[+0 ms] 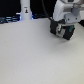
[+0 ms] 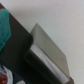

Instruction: Open the kcup holder, insert the kcup into the holder, and close the kcup holder

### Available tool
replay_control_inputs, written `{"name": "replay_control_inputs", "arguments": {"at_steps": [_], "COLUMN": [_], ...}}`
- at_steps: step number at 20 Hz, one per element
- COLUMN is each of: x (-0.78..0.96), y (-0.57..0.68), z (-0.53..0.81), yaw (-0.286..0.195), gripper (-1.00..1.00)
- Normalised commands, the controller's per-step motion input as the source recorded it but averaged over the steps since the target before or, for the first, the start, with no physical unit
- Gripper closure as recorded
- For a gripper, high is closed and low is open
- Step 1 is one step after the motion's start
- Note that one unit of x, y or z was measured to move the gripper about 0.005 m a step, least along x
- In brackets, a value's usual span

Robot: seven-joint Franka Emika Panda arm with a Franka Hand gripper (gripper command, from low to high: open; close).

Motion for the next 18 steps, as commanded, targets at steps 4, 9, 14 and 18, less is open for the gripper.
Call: {"name": "replay_control_inputs", "arguments": {"at_steps": [4, 9, 14, 18], "x": [-0.68, -0.73, -0.75, -0.38], "y": [0.49, 0.50, 0.51, 0.45], "z": [-0.10, -0.02, -0.01, 0.43], "yaw": [0.081, 0.073, 0.067, 0.027], "gripper": [-1.00, -1.00, -1.00, -1.00]}}
